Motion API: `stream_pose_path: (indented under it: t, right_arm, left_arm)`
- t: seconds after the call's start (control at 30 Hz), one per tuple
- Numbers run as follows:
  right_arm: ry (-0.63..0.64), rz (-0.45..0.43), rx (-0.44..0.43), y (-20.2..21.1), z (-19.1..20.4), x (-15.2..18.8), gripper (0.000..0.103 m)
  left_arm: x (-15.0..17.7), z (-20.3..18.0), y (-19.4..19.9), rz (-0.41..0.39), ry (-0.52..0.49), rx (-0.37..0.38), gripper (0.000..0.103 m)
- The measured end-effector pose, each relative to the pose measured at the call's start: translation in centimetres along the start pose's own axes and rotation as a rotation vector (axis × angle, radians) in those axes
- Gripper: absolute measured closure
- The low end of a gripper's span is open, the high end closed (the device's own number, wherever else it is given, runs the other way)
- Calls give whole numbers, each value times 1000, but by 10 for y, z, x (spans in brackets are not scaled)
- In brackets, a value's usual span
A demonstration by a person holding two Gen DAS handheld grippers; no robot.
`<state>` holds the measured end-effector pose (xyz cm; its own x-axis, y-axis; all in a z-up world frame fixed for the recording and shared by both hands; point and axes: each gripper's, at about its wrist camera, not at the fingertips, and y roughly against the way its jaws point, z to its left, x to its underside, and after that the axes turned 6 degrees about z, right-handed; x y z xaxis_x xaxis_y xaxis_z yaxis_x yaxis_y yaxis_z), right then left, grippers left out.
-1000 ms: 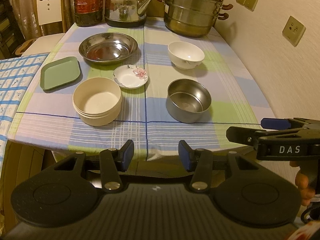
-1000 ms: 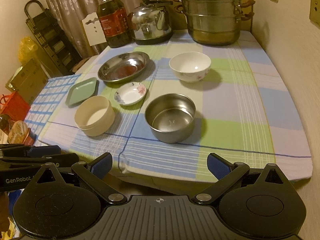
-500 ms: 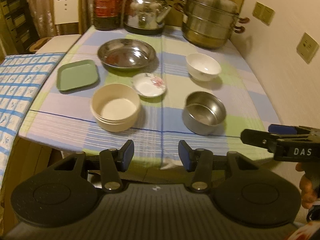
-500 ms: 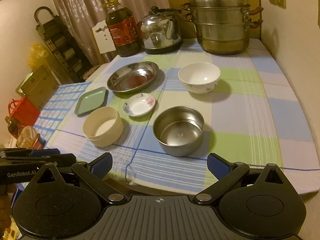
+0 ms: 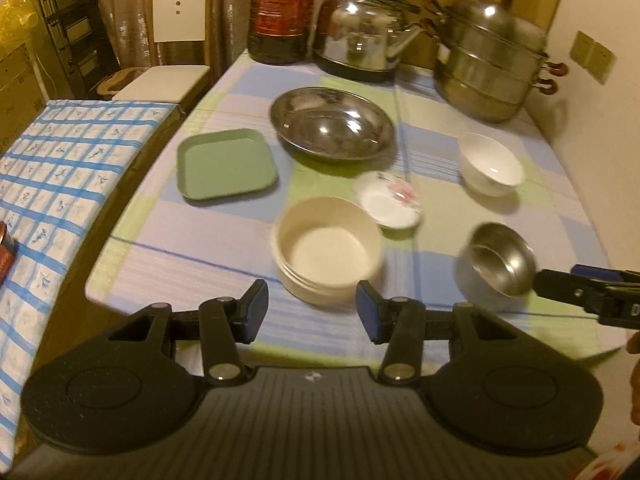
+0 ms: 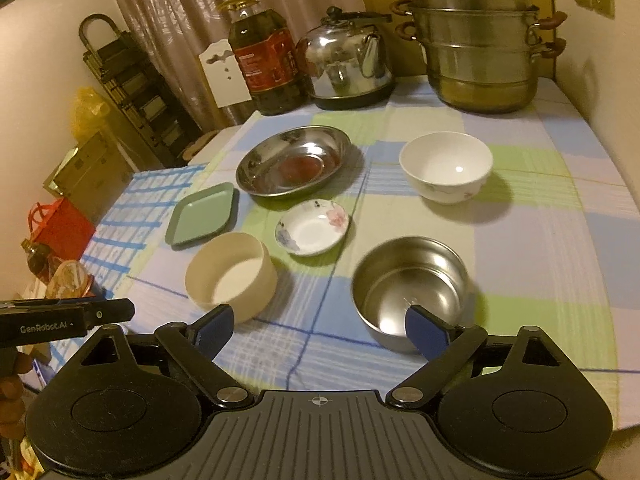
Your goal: Organize plates and bowls
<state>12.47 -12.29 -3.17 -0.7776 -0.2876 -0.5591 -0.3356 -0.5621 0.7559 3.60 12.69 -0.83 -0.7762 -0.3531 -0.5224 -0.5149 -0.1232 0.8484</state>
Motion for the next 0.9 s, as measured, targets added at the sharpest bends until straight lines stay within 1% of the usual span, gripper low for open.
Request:
stream_pose_path:
  t: [0.33,0.53,0.8,0.9]
  right_arm:
    - [-38,29,-2,-65,29,-54,17]
    - [-63,57,-17,-105,47,-77,20]
    - [-68,71,-33,-149,74,-97,32]
    - [-64,90,-58,-168,83,-103,42]
  left_arm:
    - [-65,60,-56,36,-19,7,57]
    - [-91,87,-81,64,-37,19,57]
    - [-115,122,-114,107,-51,18,58]
    - [-122,130,-127,124,-55,24,58]
